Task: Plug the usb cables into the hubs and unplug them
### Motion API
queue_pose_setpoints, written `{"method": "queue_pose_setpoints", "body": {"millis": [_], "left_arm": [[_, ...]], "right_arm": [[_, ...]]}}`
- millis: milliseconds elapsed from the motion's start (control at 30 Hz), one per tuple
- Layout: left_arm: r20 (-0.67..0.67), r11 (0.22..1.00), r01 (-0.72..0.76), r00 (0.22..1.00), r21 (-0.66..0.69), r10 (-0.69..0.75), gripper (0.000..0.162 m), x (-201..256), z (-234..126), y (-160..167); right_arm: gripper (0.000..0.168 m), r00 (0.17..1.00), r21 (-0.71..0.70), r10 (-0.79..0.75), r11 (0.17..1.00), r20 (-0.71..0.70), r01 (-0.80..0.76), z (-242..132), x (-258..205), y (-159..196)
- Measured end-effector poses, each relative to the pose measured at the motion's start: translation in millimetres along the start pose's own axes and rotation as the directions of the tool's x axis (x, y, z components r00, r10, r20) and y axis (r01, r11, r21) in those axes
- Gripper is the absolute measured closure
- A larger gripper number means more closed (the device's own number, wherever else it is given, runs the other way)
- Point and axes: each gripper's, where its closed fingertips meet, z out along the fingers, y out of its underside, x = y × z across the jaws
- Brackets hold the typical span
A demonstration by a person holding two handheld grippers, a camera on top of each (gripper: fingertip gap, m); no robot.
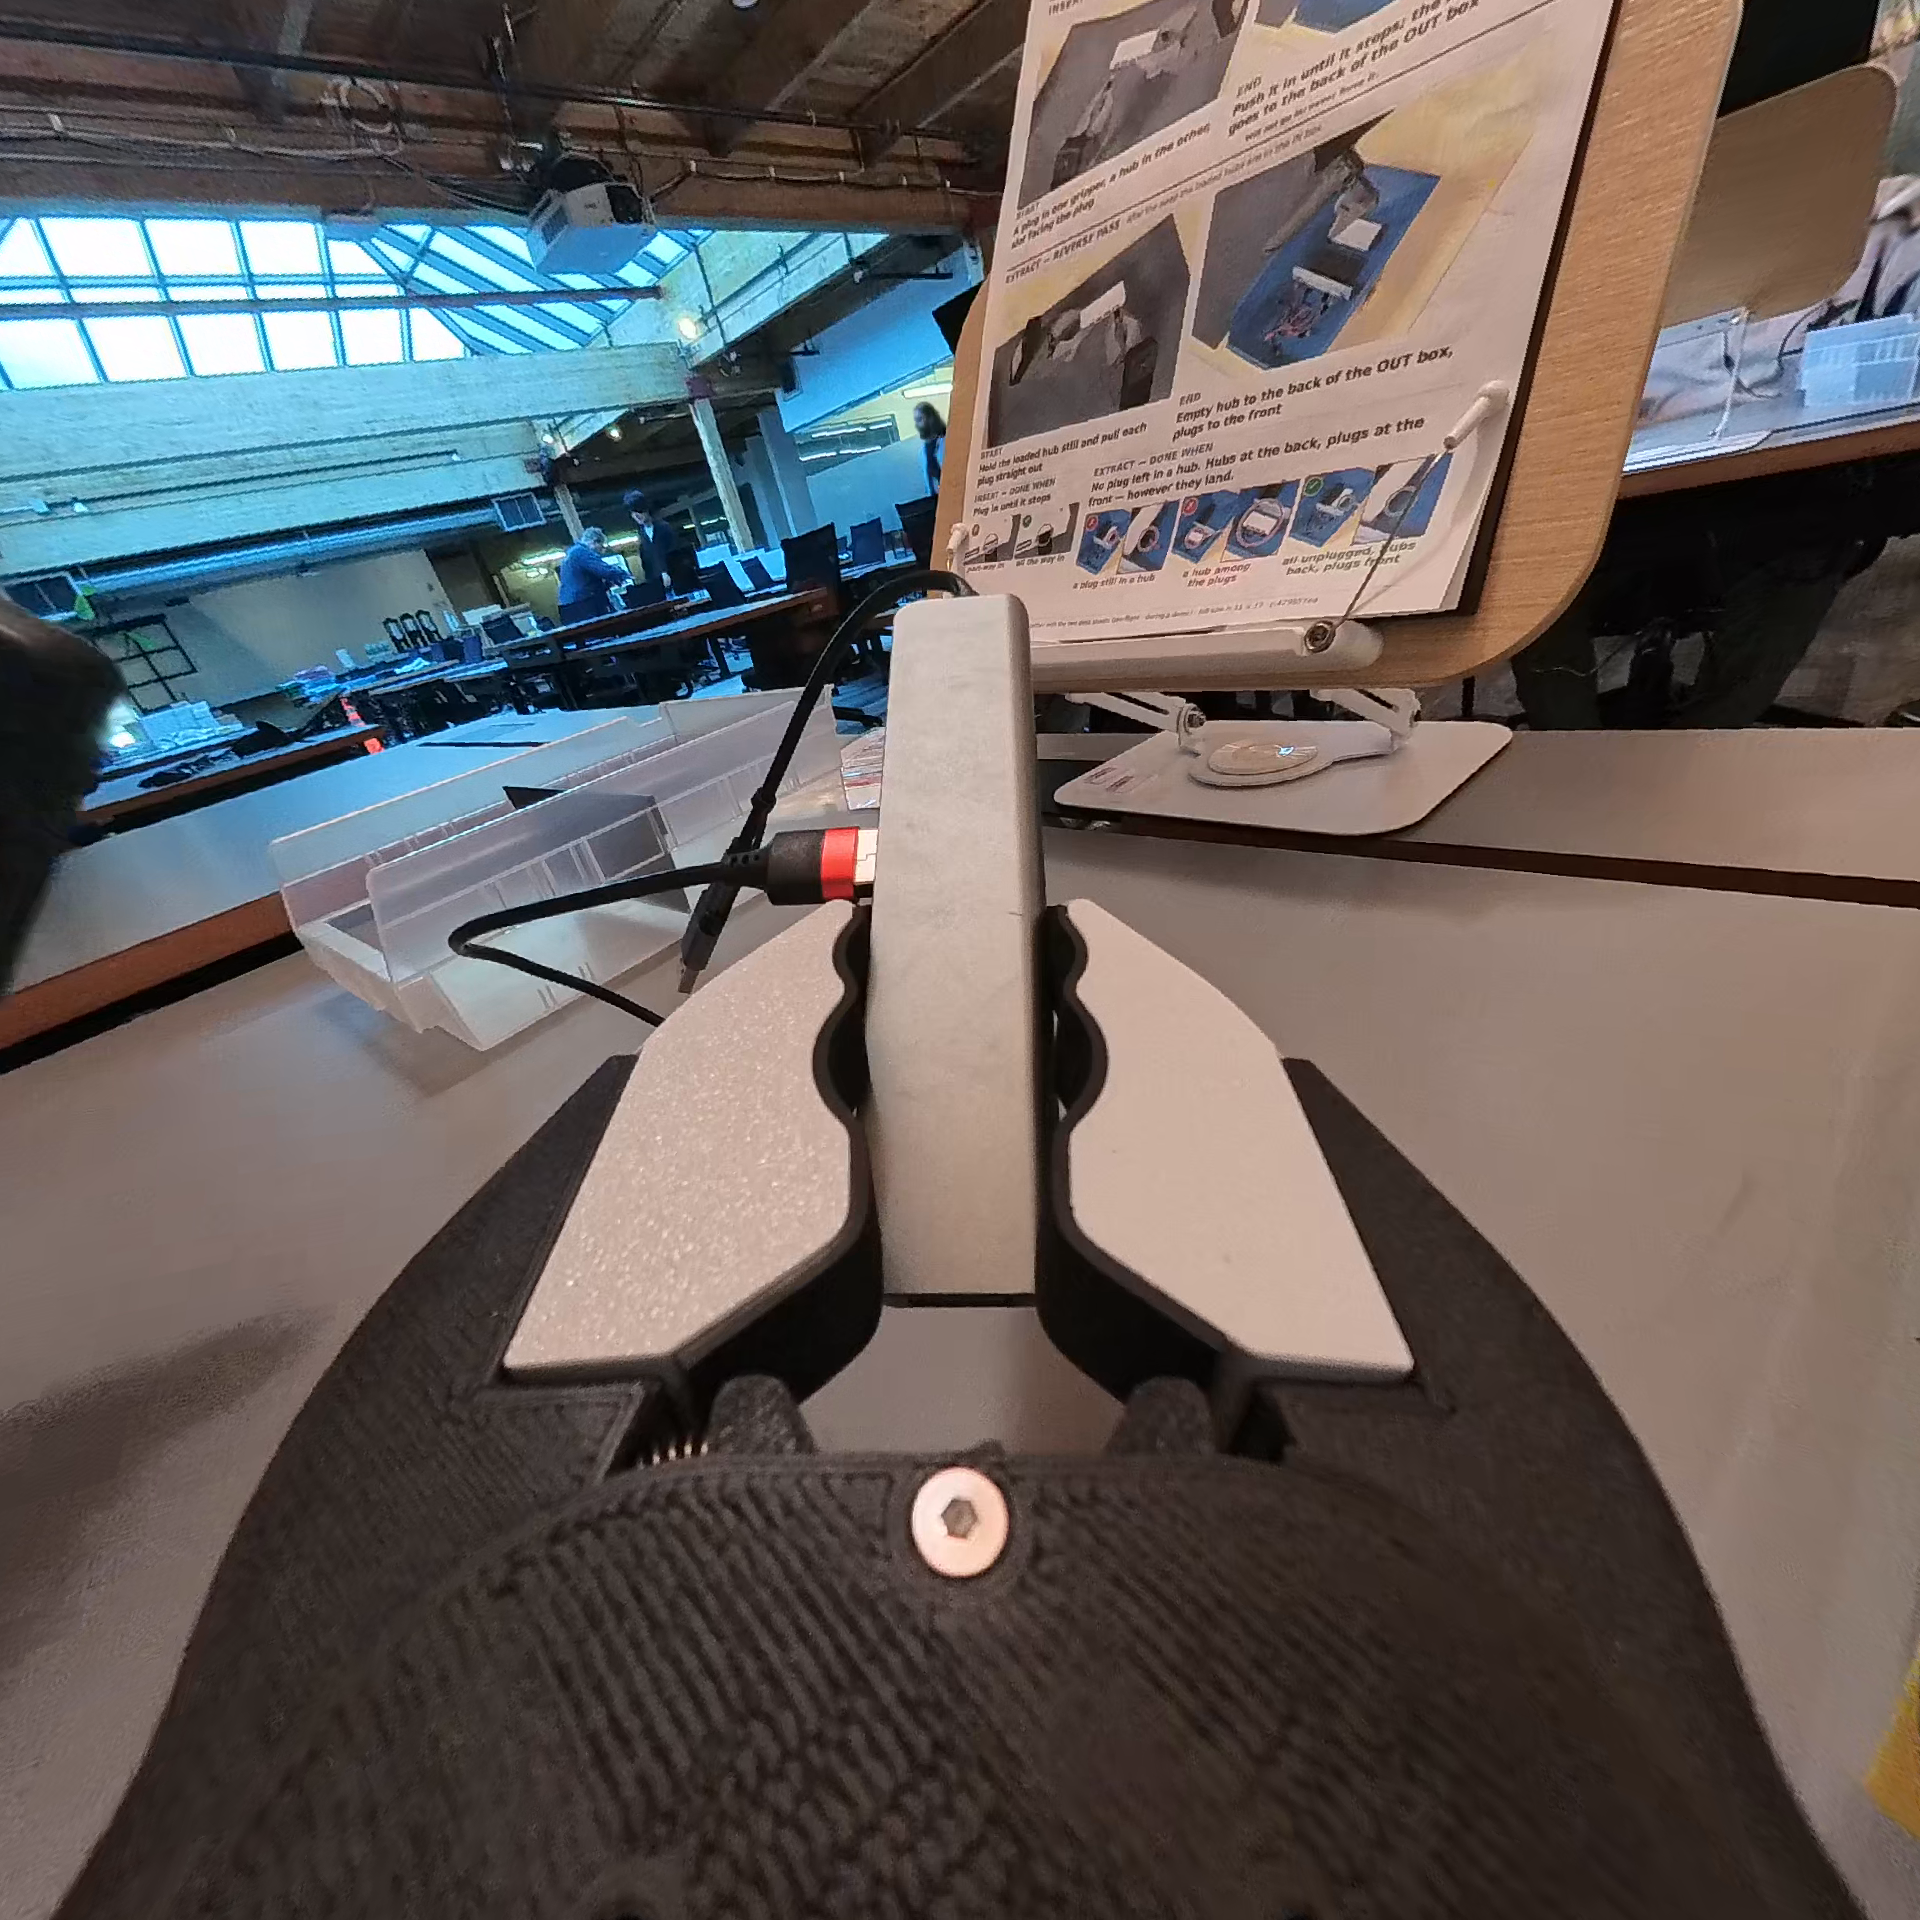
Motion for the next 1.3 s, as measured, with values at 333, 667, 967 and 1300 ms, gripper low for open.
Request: {"method": "queue_pose_setpoints", "body": {"millis": [333,667,967,1300], "left_arm": [[0.687,0.970,0.193,0.726,-0.149,-0.039,0.159,-139.8,-101.0,45.4],[0.915,0.880,0.264,0.199,-0.396,0.352,0.133,-150.1,-171.0,42.7],[0.615,0.610,0.086,0.082,-0.788,0.784,0.129,-205.4,-97.1,24.0],[0.712,0.708,0.075,0.056,-0.702,0.700,0.149,-246.9,-105.3,8.9]], "right_arm": [[0.136,1.000,0.001,-0.008,1.000,-0.007,0.008,-0.1,-0.1,-0.1],[0.136,0.999,-0.003,-0.040,0.999,-0.036,0.040,-0.5,3.1,-0.3],[0.136,0.998,-0.007,-0.054,0.999,-0.032,0.054,-0.1,1.2,0.2],[0.136,0.998,-0.009,-0.050,0.999,-0.027,0.050,-0.2,1.1,0.5]]}}
